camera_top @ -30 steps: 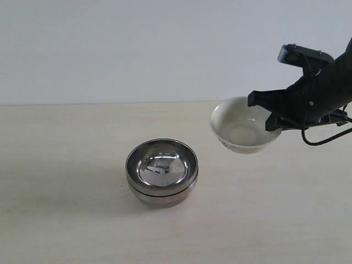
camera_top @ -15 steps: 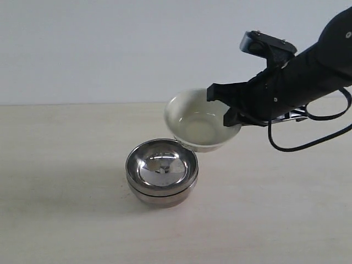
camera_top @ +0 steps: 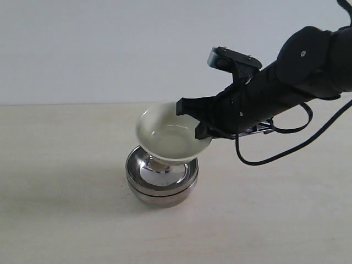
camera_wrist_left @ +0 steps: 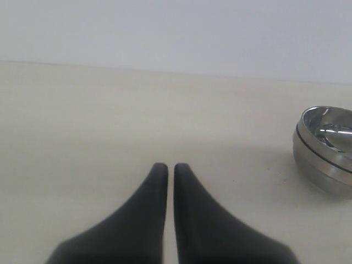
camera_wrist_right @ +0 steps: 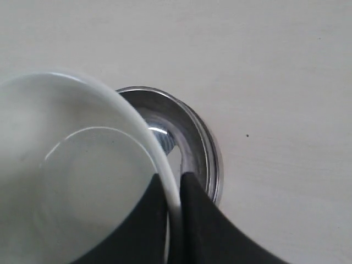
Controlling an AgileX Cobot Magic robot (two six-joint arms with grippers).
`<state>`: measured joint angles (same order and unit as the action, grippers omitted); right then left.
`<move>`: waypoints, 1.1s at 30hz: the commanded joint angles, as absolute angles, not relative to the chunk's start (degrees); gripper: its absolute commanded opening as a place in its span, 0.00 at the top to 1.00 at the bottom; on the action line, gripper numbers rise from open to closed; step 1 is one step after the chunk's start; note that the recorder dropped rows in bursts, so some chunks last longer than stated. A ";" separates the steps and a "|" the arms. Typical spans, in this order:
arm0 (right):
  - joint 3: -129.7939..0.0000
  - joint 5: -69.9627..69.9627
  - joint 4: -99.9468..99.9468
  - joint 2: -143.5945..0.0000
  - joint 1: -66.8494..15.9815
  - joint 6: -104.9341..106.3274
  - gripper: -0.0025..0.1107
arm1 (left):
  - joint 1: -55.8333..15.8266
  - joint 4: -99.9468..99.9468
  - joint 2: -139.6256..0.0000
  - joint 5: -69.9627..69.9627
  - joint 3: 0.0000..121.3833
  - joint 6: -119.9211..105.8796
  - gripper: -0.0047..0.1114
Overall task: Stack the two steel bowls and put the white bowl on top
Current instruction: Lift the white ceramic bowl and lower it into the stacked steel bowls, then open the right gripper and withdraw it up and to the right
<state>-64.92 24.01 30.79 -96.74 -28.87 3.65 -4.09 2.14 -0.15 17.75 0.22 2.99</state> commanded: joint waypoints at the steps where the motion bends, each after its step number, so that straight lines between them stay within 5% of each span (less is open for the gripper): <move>1: -65.42 21.17 32.24 -99.13 -29.87 3.44 0.98 | -3.94 2.04 0.00 17.59 0.00 3.03 0.93; 23: -66.79 20.34 32.32 -105.29 -33.13 3.55 0.98 | -3.94 2.04 0.00 17.59 0.00 3.03 0.93; 24: -66.79 20.34 32.45 -105.89 -33.13 3.55 0.95 | -3.94 2.04 0.00 17.59 0.00 3.03 0.93; 28: -66.79 19.28 32.45 -105.75 -33.13 4.19 0.57 | -3.94 2.04 0.00 17.59 0.00 3.03 0.93; 33: -66.94 19.44 32.05 -104.63 -33.13 5.69 0.56 | -3.94 2.04 0.00 17.59 0.00 3.03 0.93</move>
<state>-66.62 19.54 32.42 -105.93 -33.11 4.41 -4.09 2.14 -0.15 17.75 0.22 2.99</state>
